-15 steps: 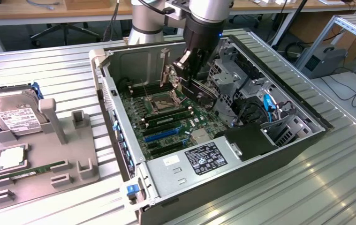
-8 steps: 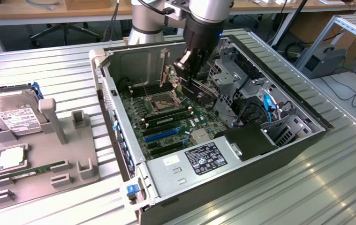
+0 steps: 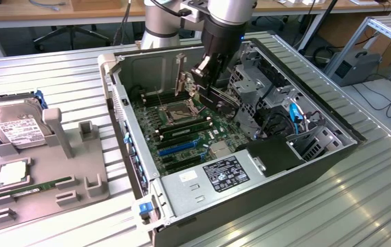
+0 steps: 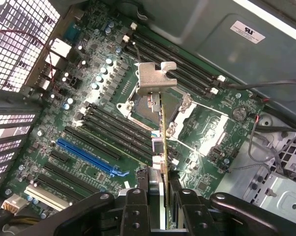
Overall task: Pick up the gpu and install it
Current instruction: 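Insert the gpu into the slot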
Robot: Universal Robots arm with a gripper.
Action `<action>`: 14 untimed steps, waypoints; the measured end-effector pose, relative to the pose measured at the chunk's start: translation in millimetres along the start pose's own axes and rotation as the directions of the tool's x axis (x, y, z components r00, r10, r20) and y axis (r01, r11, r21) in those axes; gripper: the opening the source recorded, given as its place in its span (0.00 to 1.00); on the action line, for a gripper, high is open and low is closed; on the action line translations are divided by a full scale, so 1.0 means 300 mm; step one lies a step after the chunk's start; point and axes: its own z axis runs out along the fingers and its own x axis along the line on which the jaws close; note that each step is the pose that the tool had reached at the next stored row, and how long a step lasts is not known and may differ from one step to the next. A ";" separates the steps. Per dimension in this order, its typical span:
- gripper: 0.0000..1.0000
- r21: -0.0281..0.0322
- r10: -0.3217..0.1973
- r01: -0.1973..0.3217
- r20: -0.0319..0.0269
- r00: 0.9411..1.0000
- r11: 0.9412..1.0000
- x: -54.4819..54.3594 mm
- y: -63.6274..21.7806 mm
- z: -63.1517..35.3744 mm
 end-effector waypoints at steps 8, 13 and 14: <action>0.27 -0.001 -0.024 0.024 -0.001 1.000 1.000 0.000 0.000 0.000; 0.27 -0.001 -0.040 0.040 -0.001 0.999 0.999 0.000 0.000 0.000; 0.27 -0.001 -0.042 0.042 -0.001 0.999 0.999 0.000 0.000 0.000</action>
